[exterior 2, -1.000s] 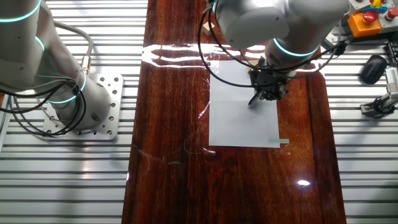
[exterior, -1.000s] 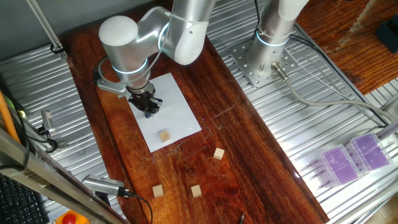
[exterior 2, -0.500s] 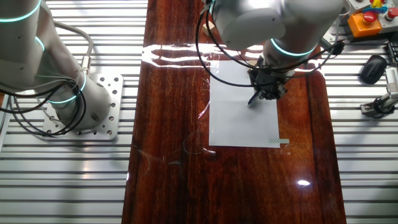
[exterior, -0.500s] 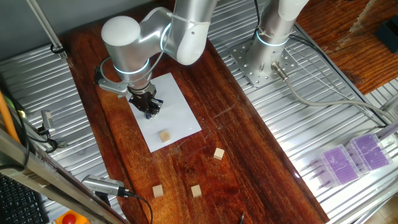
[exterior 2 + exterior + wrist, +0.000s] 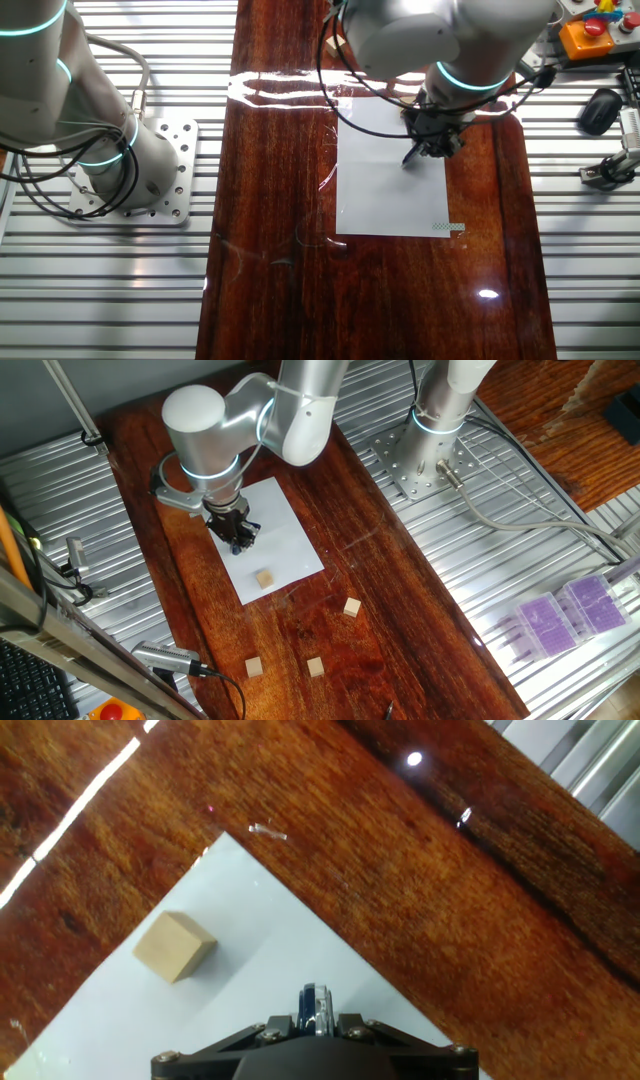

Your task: Use the correction tape on paper

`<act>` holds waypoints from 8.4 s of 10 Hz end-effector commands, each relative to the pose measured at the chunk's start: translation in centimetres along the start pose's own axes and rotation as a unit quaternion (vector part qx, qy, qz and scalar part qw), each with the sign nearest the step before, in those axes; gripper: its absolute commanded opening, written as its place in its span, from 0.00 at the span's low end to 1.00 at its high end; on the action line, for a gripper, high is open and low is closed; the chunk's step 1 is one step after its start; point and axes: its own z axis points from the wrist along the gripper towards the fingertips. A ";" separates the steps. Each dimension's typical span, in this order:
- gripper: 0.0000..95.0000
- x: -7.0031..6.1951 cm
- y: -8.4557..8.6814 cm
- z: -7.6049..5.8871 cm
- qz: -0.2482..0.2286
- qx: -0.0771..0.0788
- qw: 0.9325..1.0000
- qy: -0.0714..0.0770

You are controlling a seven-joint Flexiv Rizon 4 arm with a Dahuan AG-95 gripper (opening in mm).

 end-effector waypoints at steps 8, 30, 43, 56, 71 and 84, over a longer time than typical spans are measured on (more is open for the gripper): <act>0.00 1.5 -0.6 -1.1 -0.016 0.001 1.000 0.015; 0.00 1.9 -0.5 -0.9 -0.015 0.002 1.000 0.006; 0.00 -0.1 -0.1 -0.5 -0.003 0.001 1.000 -0.006; 0.00 2.6 0.1 -0.4 -0.011 0.005 1.000 -0.004; 0.00 0.1 0.5 -0.4 -0.001 0.002 1.000 -0.006; 0.00 3.0 0.3 -0.7 -0.018 0.009 1.000 0.002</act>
